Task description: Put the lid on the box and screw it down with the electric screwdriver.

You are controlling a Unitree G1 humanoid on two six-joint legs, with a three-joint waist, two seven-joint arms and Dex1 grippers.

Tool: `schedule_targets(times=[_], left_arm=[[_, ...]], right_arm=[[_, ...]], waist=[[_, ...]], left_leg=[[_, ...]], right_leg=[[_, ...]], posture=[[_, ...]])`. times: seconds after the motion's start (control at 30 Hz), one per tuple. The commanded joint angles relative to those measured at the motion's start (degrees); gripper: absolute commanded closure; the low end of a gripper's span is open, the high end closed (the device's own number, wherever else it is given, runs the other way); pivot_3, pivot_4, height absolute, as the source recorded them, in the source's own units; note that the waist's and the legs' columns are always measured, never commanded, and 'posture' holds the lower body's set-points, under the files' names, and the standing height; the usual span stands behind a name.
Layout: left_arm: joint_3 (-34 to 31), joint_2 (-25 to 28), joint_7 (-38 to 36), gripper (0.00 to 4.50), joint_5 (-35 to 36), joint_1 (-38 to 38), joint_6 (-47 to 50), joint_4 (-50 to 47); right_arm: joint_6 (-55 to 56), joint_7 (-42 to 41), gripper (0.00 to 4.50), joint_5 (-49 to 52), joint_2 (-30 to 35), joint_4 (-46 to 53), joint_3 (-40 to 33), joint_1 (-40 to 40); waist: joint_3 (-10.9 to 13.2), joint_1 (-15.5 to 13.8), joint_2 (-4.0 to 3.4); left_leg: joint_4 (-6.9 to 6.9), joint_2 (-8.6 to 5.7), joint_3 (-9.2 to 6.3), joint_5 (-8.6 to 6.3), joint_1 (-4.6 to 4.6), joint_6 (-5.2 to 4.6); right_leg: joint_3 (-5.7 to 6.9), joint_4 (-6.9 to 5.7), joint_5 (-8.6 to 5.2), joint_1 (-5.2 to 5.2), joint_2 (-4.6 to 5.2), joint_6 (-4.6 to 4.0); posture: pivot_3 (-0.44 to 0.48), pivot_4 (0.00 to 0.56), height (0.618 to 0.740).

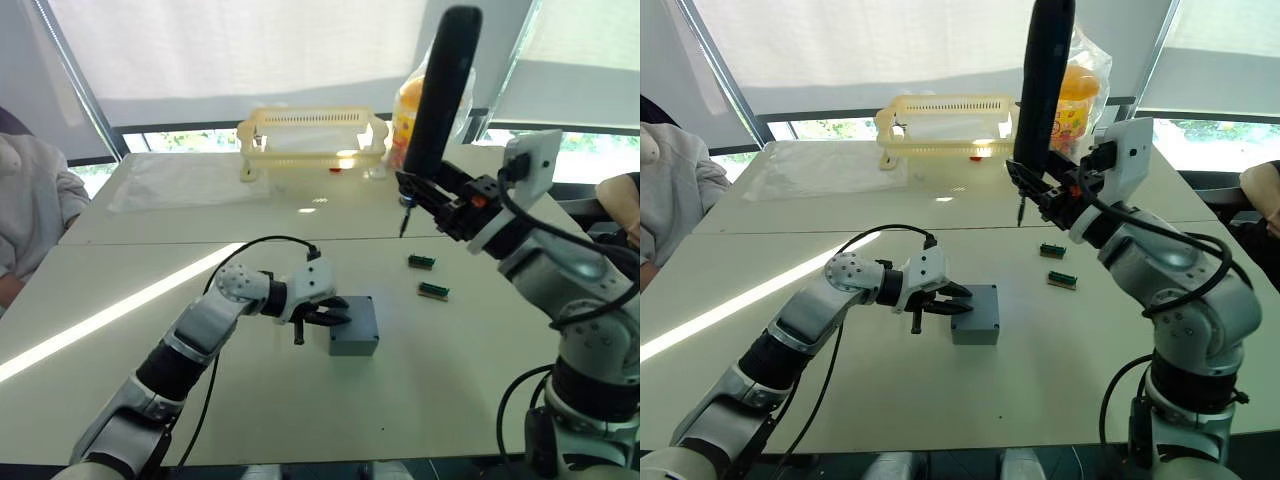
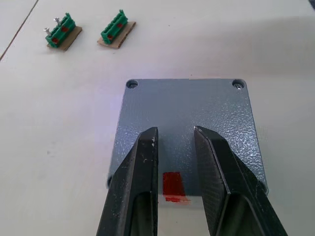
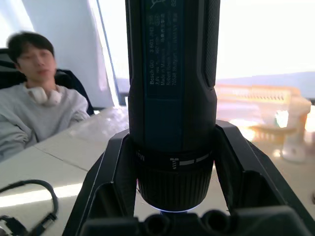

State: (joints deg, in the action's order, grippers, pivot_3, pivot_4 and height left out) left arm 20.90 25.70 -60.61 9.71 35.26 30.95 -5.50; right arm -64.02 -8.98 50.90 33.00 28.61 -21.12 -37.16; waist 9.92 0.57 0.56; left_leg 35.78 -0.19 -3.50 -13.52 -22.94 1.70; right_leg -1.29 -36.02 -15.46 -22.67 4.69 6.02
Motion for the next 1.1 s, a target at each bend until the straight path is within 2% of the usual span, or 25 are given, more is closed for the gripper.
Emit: schedule_targets(times=[0.03,0.13,0.2,0.37,0.47,0.63,0.73,1.03,1.1], left_arm=[[-5.28,-0.56,1.27,3.37,5.15,1.21,4.82,-3.52],[-7.27,0.38,-0.25,3.37,8.58,2.84,6.2,-7.12],[-7.63,1.18,-1.15,3.37,9.75,3.81,6.01,-8.73],[-5.97,4.31,-4.1,3.37,10.14,4.76,4.46,-12.02],[-3.69,6.7,-5.47,3.37,8.64,3.65,2.84,-14.11],[-1.86,7.61,-4.15,3.37,7.44,2.03,2.13,-15.47],[-0.88,7.77,-3.13,3.37,6.29,0.69,1.43,-16.07],[-0.8,9.35,-3.71,3.37,6.18,0.93,0.83,-15.62],[-1.0,9.64,-3.53,3.37,6.14,1.11,0.78,-15.42]], right_arm=[[-15.33,-2.17,2.72,6.02,12.66,-5.04,-4.05,-4.15],[-22.08,-6.13,2.72,4.38,24.3,-9.51,-2.75,-2.47],[-25.88,-9.48,2.72,4.72,29.44,-12.25,-2.44,-0.95],[-28.48,-13.53,2.72,9.58,35.69,-21.15,-3.45,8.33],[-28.48,-12.46,2.72,12.41,36.17,-27.43,-3.31,14.25],[-28.48,-10.0,2.72,12.57,35.42,-30.12,-0.94,17.35],[-28.48,-9.47,2.72,7.2,33.8,-31.26,2.1,15.35],[-25.72,-15.08,2.72,-2.43,32.49,-38.36,12.33,9.65],[-25.2,-16.1,1.69,-4.14,32.13,-39.28,13.3,8.56]], waist=[[0.28,-0.08,-0.39],[0.51,-0.19,-0.52],[0.53,-0.11,-0.55],[0.57,0.21,-0.6],[0.59,0.2,-0.65],[0.63,0.29,-0.71],[0.63,0.41,-0.71],[0.62,0.06,-0.71],[0.62,0.12,-0.7]], left_leg=[[0.21,0.0,-0.01,0.0,-0.35,0.0],[0.32,-0.23,0.01,0.01,-0.98,-0.02],[0.26,-0.28,0.0,-0.02,-1.25,-0.07],[0.24,-0.23,0.05,-0.15,-1.38,-0.28],[0.32,-0.23,0.1,-0.14,-1.35,-0.29],[0.48,-0.24,0.18,-0.12,-1.28,-0.26],[0.54,-0.23,0.19,-0.08,-1.13,-0.27],[0.46,-0.24,0.14,-0.08,-1.05,-0.27],[0.48,-0.24,0.14,-0.08,-1.03,-0.27]], right_leg=[[0.01,-0.03,0.02,-0.24,-0.01,0.01],[0.0,-0.08,0.2,-0.83,0.04,0.33],[0.05,-0.06,0.27,-1.09,0.03,0.46],[0.06,-0.05,0.23,-1.25,-0.07,0.53],[0.03,-0.12,0.24,-1.26,-0.1,0.53],[-0.09,-0.12,0.25,-1.16,-0.11,0.5],[-0.1,-0.12,0.29,-1.02,-0.12,0.46],[-0.07,-0.12,0.31,-0.94,-0.14,0.55],[-0.07,-0.11,0.32,-0.89,-0.14,0.56]], posture=[[0.0,0.15,0.74],[0.0,0.15,0.74],[0.0,0.15,0.74],[0.0,0.15,0.74],[0.0,0.15,0.74],[0.0,0.15,0.74],[0.0,0.15,0.74],[0.0,0.15,0.74],[0.0,0.15,0.74]])
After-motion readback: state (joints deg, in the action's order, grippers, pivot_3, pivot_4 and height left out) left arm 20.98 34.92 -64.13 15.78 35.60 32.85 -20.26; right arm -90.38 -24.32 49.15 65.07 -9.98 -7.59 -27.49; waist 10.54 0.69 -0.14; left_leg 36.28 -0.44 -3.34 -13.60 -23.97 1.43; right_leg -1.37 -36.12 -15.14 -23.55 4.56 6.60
